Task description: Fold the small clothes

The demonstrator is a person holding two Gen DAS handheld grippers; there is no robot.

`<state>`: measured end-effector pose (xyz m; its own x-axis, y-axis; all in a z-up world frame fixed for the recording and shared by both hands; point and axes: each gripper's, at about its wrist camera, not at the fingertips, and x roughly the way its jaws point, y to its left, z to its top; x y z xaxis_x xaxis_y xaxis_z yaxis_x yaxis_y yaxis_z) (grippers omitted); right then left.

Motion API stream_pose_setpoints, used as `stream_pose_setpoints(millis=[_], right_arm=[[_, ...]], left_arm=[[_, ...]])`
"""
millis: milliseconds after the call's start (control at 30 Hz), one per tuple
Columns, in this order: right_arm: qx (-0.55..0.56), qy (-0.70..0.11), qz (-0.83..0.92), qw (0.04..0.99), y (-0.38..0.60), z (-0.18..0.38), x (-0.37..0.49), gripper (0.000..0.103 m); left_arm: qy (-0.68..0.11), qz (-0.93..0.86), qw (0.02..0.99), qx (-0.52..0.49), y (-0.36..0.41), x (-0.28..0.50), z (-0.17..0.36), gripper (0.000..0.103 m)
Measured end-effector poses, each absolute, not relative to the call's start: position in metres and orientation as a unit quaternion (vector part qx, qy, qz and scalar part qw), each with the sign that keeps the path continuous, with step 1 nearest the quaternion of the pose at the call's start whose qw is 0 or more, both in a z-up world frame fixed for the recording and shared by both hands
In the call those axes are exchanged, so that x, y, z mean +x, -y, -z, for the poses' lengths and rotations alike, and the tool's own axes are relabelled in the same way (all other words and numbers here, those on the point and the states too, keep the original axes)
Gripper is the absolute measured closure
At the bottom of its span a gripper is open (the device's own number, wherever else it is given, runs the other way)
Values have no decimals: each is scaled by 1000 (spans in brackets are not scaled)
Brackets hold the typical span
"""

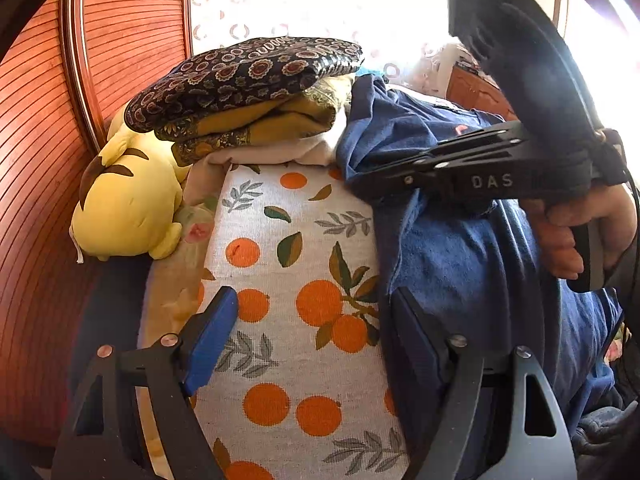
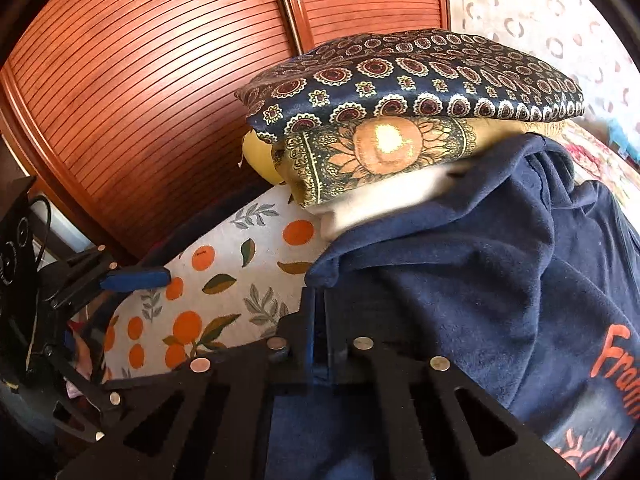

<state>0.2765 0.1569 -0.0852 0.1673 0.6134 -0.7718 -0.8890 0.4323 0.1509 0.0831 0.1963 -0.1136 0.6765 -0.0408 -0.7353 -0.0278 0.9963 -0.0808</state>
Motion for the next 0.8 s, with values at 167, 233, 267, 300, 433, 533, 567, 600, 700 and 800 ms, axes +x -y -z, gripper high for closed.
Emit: stream_pose_setpoints(millis=[167,233,267,300,433,533,567,600,700,800], right_arm=[[-119,-358,-518,768,-129,57,284,101],[-98,-338,-519,779,-114,42,290,101],[-93,-327,-516,786,-104,34,294,101],[-88,-316,-510,795,-94,27,298,101],[-70,-303,-473,824,-46,13,326,101],[-70,-313,-428,845,-22,22,347,101],[-71,-321,-409,851,-15,25,351,101],[-71,-331,-390,857,-7,33,360,101],[-89,-357,-344,864,7,56,373,101],[-117,-383,-311,862,11,83,388,101]], left_arm=[[-403,4,914,-40,-193,85,113,24],[-403,8,914,-39,-191,86,112,24],[-403,9,914,-39,-190,87,112,24],[-403,9,914,-37,-188,88,112,24],[-402,12,915,-34,-182,93,109,24],[-400,16,916,-29,-176,100,107,24],[-400,17,916,-26,-174,102,106,24],[-400,18,916,-24,-172,104,106,24],[-401,20,916,-20,-166,109,106,24],[-401,21,916,-15,-161,113,105,24]])
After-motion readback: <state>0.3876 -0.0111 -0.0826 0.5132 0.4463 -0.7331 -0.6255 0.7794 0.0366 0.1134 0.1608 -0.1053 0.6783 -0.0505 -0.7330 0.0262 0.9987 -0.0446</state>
